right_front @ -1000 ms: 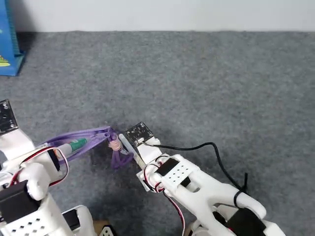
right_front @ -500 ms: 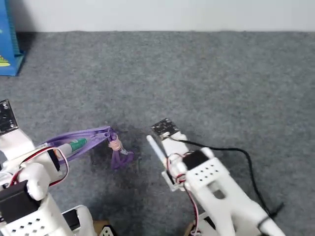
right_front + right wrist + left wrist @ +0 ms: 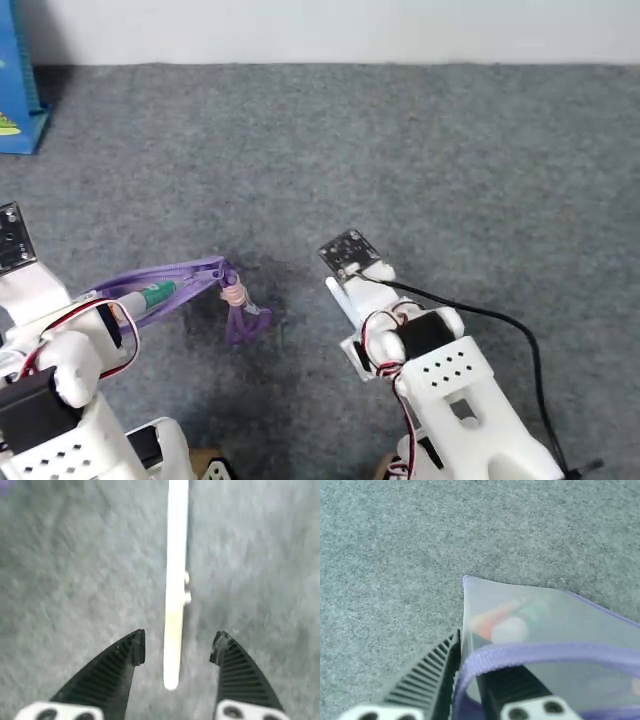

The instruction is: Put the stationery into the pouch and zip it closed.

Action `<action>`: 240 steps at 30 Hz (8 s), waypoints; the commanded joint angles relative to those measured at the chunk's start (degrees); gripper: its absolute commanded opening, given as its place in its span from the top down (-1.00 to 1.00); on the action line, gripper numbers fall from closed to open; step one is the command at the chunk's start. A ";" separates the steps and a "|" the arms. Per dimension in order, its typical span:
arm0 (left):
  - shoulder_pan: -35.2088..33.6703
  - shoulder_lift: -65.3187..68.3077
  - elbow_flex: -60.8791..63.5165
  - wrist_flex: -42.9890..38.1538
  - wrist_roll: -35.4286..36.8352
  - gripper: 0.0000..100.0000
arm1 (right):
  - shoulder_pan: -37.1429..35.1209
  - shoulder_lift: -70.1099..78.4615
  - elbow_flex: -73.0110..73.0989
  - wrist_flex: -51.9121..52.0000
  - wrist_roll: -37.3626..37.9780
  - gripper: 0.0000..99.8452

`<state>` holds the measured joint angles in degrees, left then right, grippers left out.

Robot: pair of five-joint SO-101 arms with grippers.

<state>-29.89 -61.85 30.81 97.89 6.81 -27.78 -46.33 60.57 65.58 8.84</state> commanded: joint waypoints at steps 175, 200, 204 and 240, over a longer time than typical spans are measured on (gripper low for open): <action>10.46 -0.09 0.31 0.09 -0.44 0.98 | -21.85 -26.95 3.08 -26.86 -16.53 0.45; 10.55 -0.09 1.10 -0.70 -0.44 0.98 | -15.25 -27.82 4.31 -28.97 -13.45 0.98; 10.73 -0.09 1.10 -2.90 -0.44 0.98 | -15.34 -34.59 4.31 -21.05 -10.46 0.98; 56.53 -2.29 14.02 -43.25 -3.69 0.58 | -21.41 -57.71 -4.40 20.53 -5.80 0.98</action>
<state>25.14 -61.67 46.99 53.23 3.65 -49.41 -103.38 58.90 84.40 2.59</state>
